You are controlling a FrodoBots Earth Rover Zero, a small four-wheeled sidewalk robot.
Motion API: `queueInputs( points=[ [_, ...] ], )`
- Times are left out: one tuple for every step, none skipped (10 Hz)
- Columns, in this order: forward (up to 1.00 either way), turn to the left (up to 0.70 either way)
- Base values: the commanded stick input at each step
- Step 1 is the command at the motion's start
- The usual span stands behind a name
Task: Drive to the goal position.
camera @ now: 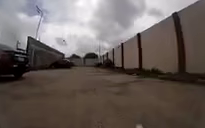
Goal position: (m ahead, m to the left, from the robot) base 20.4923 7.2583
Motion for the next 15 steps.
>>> queueInputs(
  points=[
    [0.3, 0.0],
    [0.3, 0.0],
    [0.3, 0.0],
    [0.3, 0.0],
    [0.3, 0.0],
    [0.3, 0.0],
    [0.3, 0.0],
    [0.3, 0.0],
    [0.3, 0.0],
    [0.3, 0.0],
    [0.3, 0.0],
    [0.3, 0.0],
    [0.3, 0.0],
    [0.3, 0.0],
    [0.3, 0.0]
  ],
)
